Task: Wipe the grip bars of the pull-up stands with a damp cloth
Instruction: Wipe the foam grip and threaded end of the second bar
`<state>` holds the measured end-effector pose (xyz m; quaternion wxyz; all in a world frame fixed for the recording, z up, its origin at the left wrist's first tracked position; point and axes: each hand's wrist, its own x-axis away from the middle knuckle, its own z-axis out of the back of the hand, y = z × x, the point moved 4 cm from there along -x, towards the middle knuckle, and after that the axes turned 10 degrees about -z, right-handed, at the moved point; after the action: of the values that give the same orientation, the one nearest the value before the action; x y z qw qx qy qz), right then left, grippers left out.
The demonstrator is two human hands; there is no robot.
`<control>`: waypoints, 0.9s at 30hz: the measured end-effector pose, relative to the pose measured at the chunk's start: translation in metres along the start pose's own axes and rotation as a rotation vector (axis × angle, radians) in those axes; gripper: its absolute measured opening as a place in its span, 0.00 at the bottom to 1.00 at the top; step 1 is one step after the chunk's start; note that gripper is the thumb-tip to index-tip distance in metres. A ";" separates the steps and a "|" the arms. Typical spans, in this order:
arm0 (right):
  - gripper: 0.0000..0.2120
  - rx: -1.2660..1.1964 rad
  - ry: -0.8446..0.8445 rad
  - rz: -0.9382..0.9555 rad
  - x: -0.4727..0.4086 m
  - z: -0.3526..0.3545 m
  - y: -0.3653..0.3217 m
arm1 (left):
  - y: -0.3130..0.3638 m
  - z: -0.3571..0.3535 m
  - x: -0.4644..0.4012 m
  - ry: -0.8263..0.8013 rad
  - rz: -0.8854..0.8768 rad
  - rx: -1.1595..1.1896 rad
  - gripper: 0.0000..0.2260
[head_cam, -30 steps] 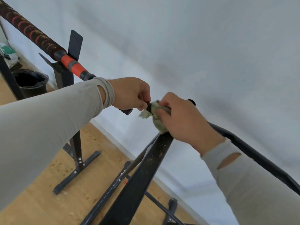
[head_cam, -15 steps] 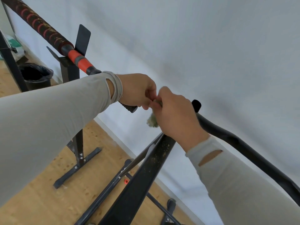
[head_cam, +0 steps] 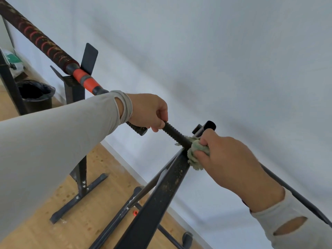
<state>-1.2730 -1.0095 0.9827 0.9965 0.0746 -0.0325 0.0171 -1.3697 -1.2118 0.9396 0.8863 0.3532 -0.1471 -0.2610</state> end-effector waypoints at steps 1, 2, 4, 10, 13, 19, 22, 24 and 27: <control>0.10 0.031 0.016 0.018 0.000 0.000 -0.005 | 0.001 0.000 0.000 -0.007 0.002 0.000 0.05; 0.10 0.057 0.039 0.046 0.000 0.000 -0.011 | 0.002 -0.001 -0.001 -0.014 0.005 -0.002 0.06; 0.10 0.079 0.099 0.098 -0.003 -0.003 -0.024 | 0.002 0.000 -0.001 -0.027 0.006 -0.013 0.07; 0.14 -0.069 0.342 0.198 -0.035 -0.014 -0.067 | 0.001 0.001 -0.006 -0.059 0.018 0.018 0.05; 0.15 -0.116 0.353 0.223 -0.047 -0.018 -0.077 | -0.001 0.003 -0.006 -0.072 0.040 0.075 0.07; 0.15 0.013 0.422 0.216 -0.014 -0.019 -0.040 | 0.001 0.006 -0.005 -0.078 0.059 0.064 0.05; 0.15 0.074 0.245 0.123 -0.002 -0.013 -0.017 | 0.002 0.006 -0.004 -0.080 0.055 0.031 0.04; 0.13 0.104 0.234 0.086 -0.001 -0.007 -0.017 | 0.003 0.006 -0.004 -0.079 0.043 0.016 0.04; 0.12 0.121 0.347 0.138 -0.012 -0.002 -0.048 | 0.002 0.006 -0.005 -0.079 0.031 -0.023 0.04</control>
<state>-1.2833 -1.0570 0.9727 0.9773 0.1281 0.1358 0.0997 -1.3754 -1.2113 0.9454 0.8876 0.3303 -0.1845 -0.2628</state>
